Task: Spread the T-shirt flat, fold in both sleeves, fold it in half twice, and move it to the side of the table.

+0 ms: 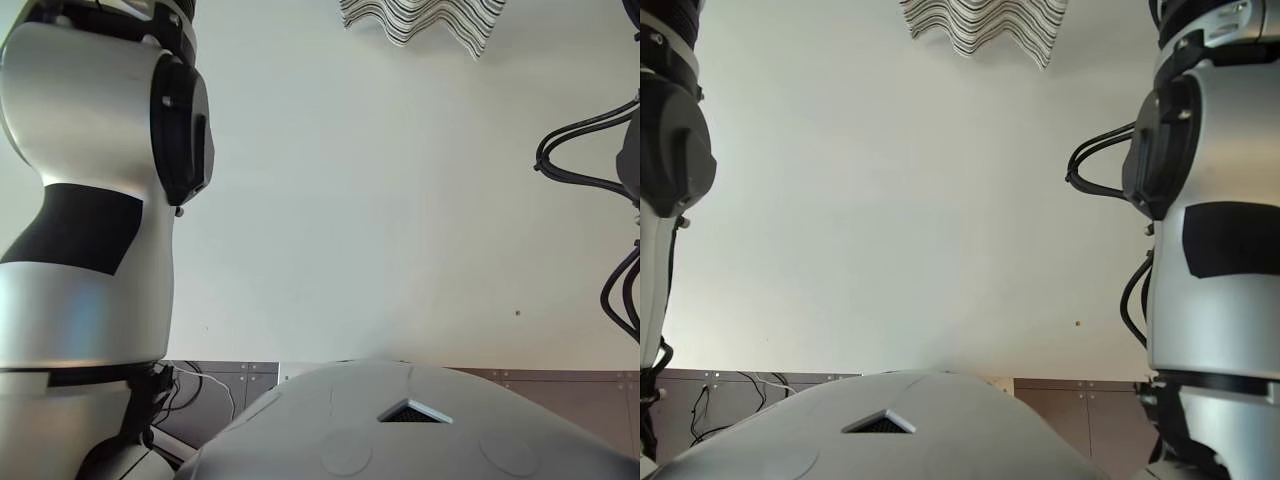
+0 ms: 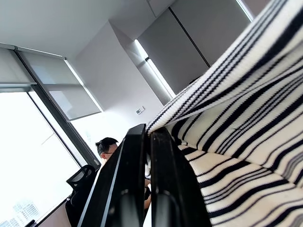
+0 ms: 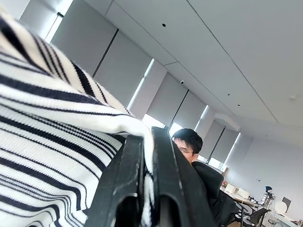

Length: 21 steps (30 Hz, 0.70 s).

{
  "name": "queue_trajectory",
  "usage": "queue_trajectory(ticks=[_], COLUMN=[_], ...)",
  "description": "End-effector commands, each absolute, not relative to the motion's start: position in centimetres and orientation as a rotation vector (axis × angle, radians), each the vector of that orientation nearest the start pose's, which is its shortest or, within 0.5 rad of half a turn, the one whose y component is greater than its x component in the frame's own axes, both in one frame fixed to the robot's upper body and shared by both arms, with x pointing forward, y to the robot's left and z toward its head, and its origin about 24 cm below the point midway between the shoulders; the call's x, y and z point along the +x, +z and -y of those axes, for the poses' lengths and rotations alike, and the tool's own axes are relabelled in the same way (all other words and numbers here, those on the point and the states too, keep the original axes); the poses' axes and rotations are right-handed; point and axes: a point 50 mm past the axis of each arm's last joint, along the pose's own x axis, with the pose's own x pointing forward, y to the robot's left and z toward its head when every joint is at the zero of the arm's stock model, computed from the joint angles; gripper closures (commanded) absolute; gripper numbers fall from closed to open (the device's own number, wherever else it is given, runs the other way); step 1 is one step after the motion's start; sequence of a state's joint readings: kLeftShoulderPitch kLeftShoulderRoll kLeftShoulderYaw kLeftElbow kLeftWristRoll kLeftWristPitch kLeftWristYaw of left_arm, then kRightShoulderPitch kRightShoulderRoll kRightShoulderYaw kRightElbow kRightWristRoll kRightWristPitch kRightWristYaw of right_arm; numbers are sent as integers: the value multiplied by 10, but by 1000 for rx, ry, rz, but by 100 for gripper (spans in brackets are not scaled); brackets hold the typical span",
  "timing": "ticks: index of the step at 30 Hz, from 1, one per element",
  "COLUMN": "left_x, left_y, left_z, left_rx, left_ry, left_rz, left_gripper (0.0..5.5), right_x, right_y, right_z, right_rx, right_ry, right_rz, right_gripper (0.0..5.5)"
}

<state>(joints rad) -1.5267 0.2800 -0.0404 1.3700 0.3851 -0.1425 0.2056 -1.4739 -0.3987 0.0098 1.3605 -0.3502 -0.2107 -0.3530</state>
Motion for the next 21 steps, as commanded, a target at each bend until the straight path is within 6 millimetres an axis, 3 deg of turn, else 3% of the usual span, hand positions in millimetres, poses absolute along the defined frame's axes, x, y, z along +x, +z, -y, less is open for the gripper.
queue_trajectory(ticks=[1, 6, 11, 14, 16, 19, 21], left_x=[431, 431, 413, 386, 369, 338, 309], left_y=[293, 227, 171, 128, 118, 108, 106], left_z=[-132, -147, -176, -189, -202, -222, -235], left_rx=[657, 538, 442, 469, 443, 423, 398], left_ry=[144, 6, -178, -335, -385, -481, -556], left_rz=[342, 232, 238, 280, 352, 471, 554], left_gripper=[540, 540, 540, 540, 540, 540, 540], right_x=[424, 423, 406, 379, 360, 320, 277], right_y=[298, 240, 195, 159, 149, 140, 138], right_z=[186, 204, 223, 232, 243, 273, 284], right_rx=[-564, -569, -505, -488, -488, -481, -442], right_ry=[-360, -252, -53, 124, 184, 207, 270], right_rz=[425, 311, 355, 432, 491, 562, 609], right_gripper=[536, 536, 536, 536, 536, 536, 536])
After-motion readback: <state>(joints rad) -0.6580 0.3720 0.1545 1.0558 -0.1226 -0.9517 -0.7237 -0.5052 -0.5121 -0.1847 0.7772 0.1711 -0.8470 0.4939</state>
